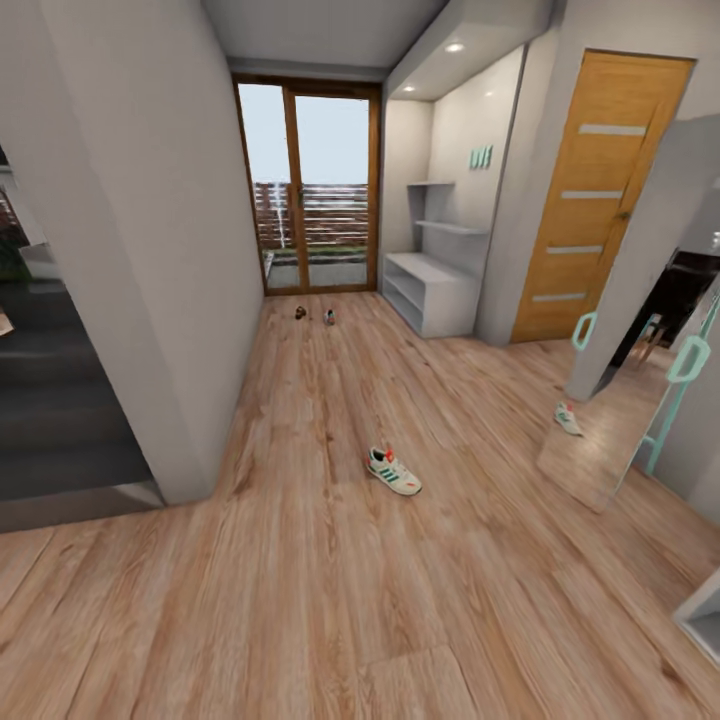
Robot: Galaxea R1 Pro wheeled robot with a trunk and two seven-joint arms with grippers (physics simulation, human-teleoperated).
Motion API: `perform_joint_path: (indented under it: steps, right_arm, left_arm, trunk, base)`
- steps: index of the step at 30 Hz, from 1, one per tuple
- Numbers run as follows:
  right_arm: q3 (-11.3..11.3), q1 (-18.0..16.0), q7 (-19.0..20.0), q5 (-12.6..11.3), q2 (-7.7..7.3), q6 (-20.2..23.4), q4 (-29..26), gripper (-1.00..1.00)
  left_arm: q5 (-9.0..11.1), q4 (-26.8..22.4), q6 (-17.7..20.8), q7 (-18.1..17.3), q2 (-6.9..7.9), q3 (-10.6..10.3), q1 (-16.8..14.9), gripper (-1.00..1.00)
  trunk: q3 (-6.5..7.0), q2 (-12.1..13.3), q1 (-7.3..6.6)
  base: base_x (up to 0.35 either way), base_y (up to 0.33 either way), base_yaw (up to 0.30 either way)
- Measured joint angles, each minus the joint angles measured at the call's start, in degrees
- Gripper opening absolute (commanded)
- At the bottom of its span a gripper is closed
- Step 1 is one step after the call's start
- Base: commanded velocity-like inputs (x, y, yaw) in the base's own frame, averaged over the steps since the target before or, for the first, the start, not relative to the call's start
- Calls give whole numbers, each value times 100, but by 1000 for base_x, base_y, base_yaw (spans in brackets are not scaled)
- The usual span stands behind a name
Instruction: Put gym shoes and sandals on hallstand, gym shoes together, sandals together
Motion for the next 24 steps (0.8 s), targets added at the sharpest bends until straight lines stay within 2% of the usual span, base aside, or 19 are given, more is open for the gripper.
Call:
perform_joint_path:
  steps: [6, 7, 11, 24]
  right_arm:
    - [-1, 0, 3, 85, -5, -3, 0, 100]
    - [-3, 0, 6, 201, -8, -5, 0, 100]
    - [-5, 0, 13, 395, -11, -8, 0, 100]
    - [-12, 0, 11, 442, -11, -8, 0, 100]
  left_arm:
    - [0, 0, 0, 0, 0, 0, -1, 100]
    - [0, 0, 0, 0, 0, 0, -2, 100]
    - [0, 0, 0, 0, 0, 0, -1, 100]
    - [0, 0, 0, 0, 0, 0, 0, 100]
  trunk:
    - [0, 0, 0]
    - [0, 0, 0]
    - [0, 0, 0]
    - [0, 0, 0]
  base:
    - [333, 0, 7]
    - [333, 0, 2]
    - [333, 0, 1]
    - [333, 0, 0]
